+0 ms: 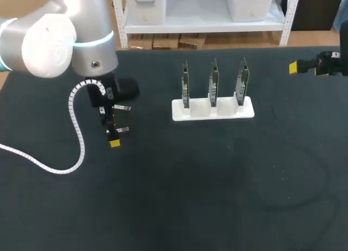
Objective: Pick up the optical module with the left hand, and insert it into the network port with the right hand.
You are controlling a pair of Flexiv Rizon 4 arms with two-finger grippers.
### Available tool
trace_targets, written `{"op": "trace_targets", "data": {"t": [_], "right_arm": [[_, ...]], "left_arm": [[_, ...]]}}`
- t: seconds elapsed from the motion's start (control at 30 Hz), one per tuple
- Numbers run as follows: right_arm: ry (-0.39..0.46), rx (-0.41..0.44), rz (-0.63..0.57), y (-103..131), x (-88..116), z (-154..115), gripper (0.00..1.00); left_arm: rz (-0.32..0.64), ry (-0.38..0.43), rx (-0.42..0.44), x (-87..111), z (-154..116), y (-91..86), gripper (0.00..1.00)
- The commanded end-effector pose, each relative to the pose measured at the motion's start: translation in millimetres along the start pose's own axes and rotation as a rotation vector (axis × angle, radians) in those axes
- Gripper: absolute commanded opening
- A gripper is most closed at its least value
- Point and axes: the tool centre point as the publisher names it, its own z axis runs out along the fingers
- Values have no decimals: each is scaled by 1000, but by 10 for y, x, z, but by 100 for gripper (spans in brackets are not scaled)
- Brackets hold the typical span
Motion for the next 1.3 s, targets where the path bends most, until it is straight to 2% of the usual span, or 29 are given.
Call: {"op": "trace_targets", "data": {"t": [0.03, 0.23, 0.4, 0.8, 0.93, 1.3], "right_arm": [[0, 6, 1, 13, 4, -14, 100], [0, 6, 1, 13, 4, -14, 100], [0, 6, 1, 13, 4, -14, 100], [0, 6, 1, 13, 4, -14, 100], [0, 6, 1, 13, 4, -14, 100], [0, 6, 1, 13, 4, -14, 100]], "left_arm": [[-9, -10, -34, 78, -69, -109, 100], [-35, 3, -40, 166, -121, 7, 100], [-28, 4, -43, 167, -157, 73, 100], [-26, 1, -42, 157, -148, 88, 100], [-54, 4, -21, 152, -78, 103, 100], [-69, 2, -32, 112, -51, 136, 100]]}}
